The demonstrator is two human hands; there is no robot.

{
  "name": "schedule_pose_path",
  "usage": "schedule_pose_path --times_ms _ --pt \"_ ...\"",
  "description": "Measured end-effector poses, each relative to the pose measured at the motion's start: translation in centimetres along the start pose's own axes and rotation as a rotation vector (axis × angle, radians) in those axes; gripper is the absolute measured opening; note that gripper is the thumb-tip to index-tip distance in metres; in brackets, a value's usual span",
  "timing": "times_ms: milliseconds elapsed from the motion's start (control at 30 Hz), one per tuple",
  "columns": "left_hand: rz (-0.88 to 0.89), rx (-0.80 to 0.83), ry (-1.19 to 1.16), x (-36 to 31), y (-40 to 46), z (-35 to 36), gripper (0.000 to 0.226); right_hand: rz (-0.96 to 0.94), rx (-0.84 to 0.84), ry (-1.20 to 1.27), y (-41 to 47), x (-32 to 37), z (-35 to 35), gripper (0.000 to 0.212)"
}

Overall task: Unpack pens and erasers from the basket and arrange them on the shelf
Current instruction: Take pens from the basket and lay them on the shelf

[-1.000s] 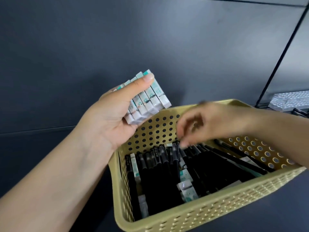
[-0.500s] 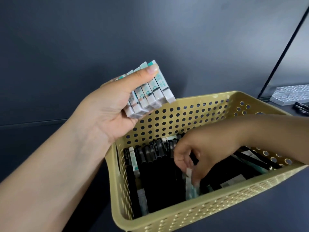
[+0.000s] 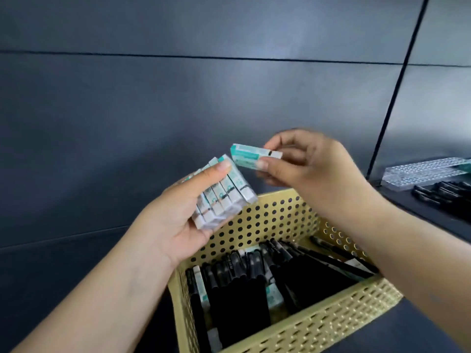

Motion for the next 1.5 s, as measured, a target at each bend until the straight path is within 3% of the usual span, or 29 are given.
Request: schedule_pose_path --times_ms 67,200,300,567,900,1067,1300,1500 --pt "0.006 0.043 -0.040 -0.1 -0.5 0.5 0.056 -0.107 0.012 -0.089 -1.5 1.2 1.3 0.013" --pt "0.036 0.033 -0.067 -0.6 -2.4 1.8 0.023 -0.207 0.168 0.040 -3.7 2.1 2.3 0.033" --pt "0.048 0.052 0.004 -0.4 -4.4 4.4 0.015 -0.278 0.247 0.108 -5.7 3.4 0.7 0.039" --pt "0.087 0.160 0.081 5.4 -7.2 17.7 0.033 -0.392 0.029 0.121 -14.3 4.2 -11.7 0.041" --pt "-0.231 0.333 -0.032 25.3 -4.2 41.0 0.023 -0.123 -0.251 -0.074 -30.7 -2.0 -35.5 0.038" --pt "-0.320 0.352 0.013 31.2 -2.2 47.4 0.028 0.007 -0.226 -0.187 -35.2 -4.9 -43.0 0.054" --pt "-0.362 0.393 0.108 37.2 4.8 53.8 0.044 0.106 -0.218 -0.331 -35.6 -10.9 -51.8 0.059" --pt "-0.377 0.382 0.091 41.1 15.5 58.9 0.014 0.180 -0.223 -0.382 -30.7 -17.7 -60.5 0.049"
Point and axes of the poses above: each hand's wrist, its own y-axis towards the middle knuckle, its own z-axis out of the palm, x = y × z, the point moved 7 cm from there along y, towards the middle knuckle, and after that the axes turned 7 degrees about x, right-handed, at the moved point
